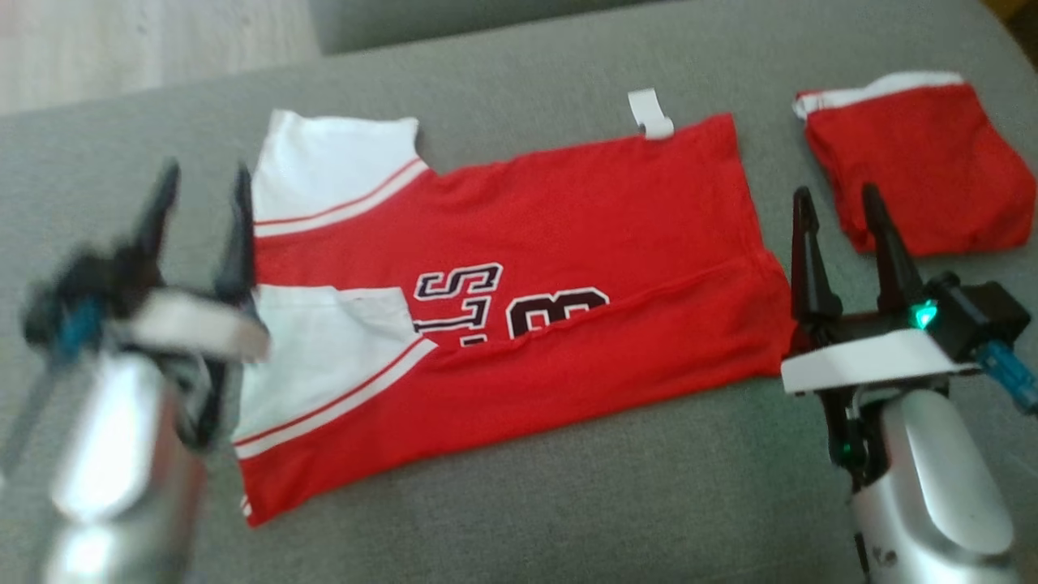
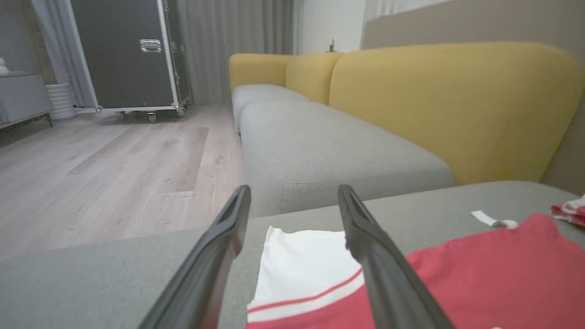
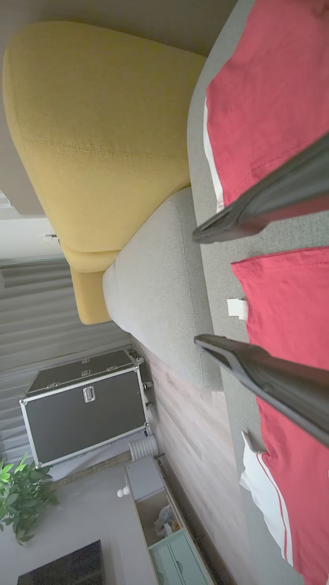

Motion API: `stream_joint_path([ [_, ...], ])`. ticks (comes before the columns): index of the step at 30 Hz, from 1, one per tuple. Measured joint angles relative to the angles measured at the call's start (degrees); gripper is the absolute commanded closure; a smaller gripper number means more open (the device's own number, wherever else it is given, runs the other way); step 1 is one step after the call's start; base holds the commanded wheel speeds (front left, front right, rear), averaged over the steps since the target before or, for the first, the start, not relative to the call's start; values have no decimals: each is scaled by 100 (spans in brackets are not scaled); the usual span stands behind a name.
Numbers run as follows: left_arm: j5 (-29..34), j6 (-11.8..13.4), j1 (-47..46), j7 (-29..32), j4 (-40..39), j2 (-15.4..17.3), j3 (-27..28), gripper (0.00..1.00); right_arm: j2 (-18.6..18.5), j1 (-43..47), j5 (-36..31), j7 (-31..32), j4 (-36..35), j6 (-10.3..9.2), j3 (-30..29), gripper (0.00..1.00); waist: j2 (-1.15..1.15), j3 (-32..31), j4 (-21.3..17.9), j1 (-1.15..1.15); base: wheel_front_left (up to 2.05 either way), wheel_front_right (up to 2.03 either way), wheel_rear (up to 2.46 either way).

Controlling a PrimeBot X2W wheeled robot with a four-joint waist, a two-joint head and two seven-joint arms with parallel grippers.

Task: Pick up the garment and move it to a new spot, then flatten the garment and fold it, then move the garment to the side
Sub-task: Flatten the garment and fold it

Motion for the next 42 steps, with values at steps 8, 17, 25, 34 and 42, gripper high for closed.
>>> stream_joint_path([
  [8, -870, -94, -2064, 2242, 1079, 1178, -1438, 0, 5, -600, 204, -1, -199, 0, 213, 0, 0, 768, -331, 1, 0, 0, 0],
  [17, -1561, -94, -2966, 3061, 1742, 1983, -2236, 0, 8, -984, 457, -9, -337, 0, 537, 0, 0, 1434, -746, 0, 0, 0, 0],
  [25, -2007, -94, -3498, 3148, 2210, 2072, -2639, 0, 8, -992, 544, -9, -445, 0, 554, 0, 0, 1776, -1001, -1, 0, 0, 0],
  [34, -2424, -96, -3759, 3456, 2459, 2033, -2940, 100, 8, -998, 528, -9, -509, 0, 490, 0, 0, 1801, -1011, -1, 0, 0, 0],
  [42, -2629, -94, -3555, 2856, 2394, 1985, -3276, 100, 9, -996, 242, -25, -437, 0, 279, 0, 0, 1566, -835, -1, 0, 0, 0],
])
